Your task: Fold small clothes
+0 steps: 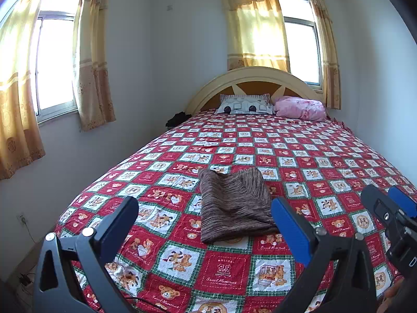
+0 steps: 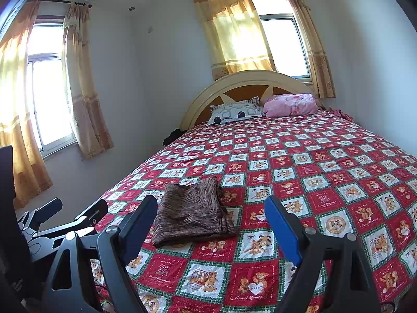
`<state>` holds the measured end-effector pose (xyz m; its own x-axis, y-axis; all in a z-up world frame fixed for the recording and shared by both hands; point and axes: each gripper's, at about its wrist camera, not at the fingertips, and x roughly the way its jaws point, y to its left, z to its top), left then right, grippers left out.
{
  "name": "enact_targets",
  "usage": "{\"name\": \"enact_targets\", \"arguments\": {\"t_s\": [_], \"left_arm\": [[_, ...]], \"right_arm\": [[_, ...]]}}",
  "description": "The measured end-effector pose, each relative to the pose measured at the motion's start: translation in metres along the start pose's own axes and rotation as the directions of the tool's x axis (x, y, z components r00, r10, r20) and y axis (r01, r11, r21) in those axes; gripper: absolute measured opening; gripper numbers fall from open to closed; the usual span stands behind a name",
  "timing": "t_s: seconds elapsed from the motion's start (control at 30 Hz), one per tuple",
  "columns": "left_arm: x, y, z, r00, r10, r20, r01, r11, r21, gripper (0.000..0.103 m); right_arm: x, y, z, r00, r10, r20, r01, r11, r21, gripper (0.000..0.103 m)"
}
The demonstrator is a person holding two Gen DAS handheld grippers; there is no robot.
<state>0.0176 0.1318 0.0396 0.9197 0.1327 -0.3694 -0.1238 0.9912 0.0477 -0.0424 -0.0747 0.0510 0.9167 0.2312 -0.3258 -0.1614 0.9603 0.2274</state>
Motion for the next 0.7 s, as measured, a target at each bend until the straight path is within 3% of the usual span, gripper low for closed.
{"name": "enact_targets", "arguments": {"t_s": [0.7], "left_arm": [[0.0083, 0.0032, -0.0007, 1.000, 0.001, -0.012, -0.001, 1.000, -0.011, 0.103]], "right_arm": [[0.0023, 0.0015, -0.0019, 1.000, -0.002, -0.010, 0.002, 1.000, 0.000, 0.085]]}}
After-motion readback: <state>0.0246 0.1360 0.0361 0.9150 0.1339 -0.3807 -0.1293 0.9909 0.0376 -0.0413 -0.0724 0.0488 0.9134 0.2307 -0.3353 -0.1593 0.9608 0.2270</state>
